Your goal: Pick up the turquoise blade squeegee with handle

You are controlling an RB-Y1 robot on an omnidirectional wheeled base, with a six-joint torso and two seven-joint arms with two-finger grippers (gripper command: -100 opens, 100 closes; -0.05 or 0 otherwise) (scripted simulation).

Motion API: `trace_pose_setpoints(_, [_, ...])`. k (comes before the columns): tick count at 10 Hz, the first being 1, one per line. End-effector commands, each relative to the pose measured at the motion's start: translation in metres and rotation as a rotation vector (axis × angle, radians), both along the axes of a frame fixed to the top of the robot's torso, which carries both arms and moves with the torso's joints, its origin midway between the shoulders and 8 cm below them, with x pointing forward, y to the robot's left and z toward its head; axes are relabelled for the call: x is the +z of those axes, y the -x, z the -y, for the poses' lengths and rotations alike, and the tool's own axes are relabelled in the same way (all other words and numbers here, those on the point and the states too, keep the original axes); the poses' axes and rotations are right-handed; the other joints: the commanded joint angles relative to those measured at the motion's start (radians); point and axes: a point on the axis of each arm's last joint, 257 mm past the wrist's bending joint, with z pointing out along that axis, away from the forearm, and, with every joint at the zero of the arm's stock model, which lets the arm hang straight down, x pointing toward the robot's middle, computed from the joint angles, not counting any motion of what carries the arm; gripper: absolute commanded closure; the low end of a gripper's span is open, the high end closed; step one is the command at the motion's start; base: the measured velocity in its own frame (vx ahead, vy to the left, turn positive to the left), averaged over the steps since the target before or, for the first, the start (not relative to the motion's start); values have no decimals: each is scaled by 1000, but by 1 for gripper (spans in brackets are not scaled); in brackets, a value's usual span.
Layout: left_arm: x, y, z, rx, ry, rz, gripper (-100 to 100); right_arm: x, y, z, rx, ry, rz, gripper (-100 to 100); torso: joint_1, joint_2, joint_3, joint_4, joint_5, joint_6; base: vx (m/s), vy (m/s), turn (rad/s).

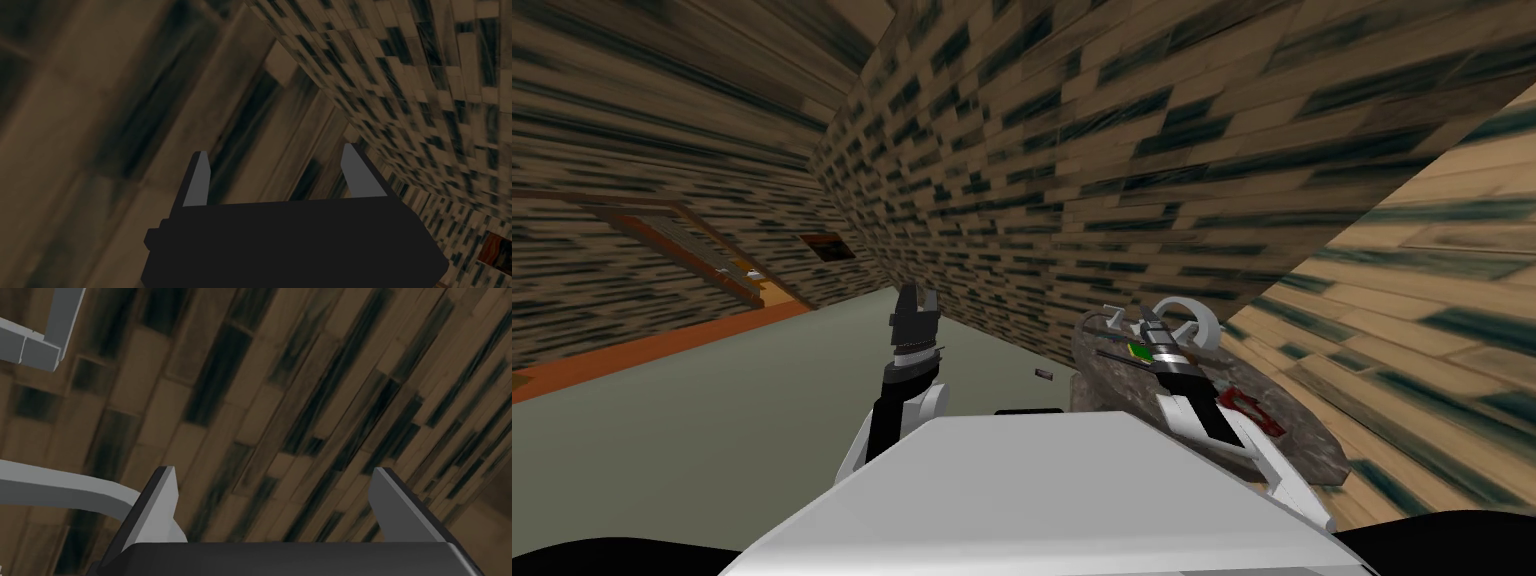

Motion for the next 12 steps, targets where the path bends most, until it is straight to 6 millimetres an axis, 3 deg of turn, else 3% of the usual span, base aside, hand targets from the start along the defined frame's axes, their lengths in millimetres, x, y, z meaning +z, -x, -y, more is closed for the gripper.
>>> trace_pose_setpoints(1, [0, 0, 0, 0, 0, 0, 0, -9, 8, 29, -66, -4, -38, -100, 0, 0, 0, 0, 0, 0, 16, 15, 87])
trace_pose_setpoints(2, [0, 0, 0, 0, 0, 0, 0, -19, 15, 49, -112, -15, -71, -100, 0, 0, 0, 0, 0, 0, 29, 22, 101])
trace_pose_setpoints(3, [0, 0, 0, 0, 0, 0, 0, -18, 16, 53, -120, -12, -69, -100, 1, -1, 0, 0, 0, 0, 22, 16, 33])
trace_pose_setpoints(5, [0, 0, 0, 0, 0, 0, 0, -37, 35, 95, -222, -32, -129, -100, 0, -1, 0, 0, 0, 0, 31, 26, 111])
trace_pose_setpoints(6, [0, 0, 0, 0, 0, 0, 0, -37, 37, 98, -230, -31, -131, -100, 1, -2, -1, 0, 0, 0, 31, 24, 36])
trace_pose_setpoints(8, [0, 0, 0, 0, 0, 0, 0, -56, 63, 140, -341, -56, -193, -100, 1, -2, -1, 0, 0, 0, 48, 24, 109])
trace_pose_setpoints(9, [0, 0, 0, 0, 0, 0, 0, -56, 63, 140, -341, -57, -193, -100, 1, -3, -2, -1, 0, 0, 39, 25, 60])
trace_pose_setpoints(12, [0, 0, 0, 0, 0, 0, 0, -88, 110, 195, -504, -103, -286, -100, 2, -4, -2, -1, 0, 0, 71, 44, 139])
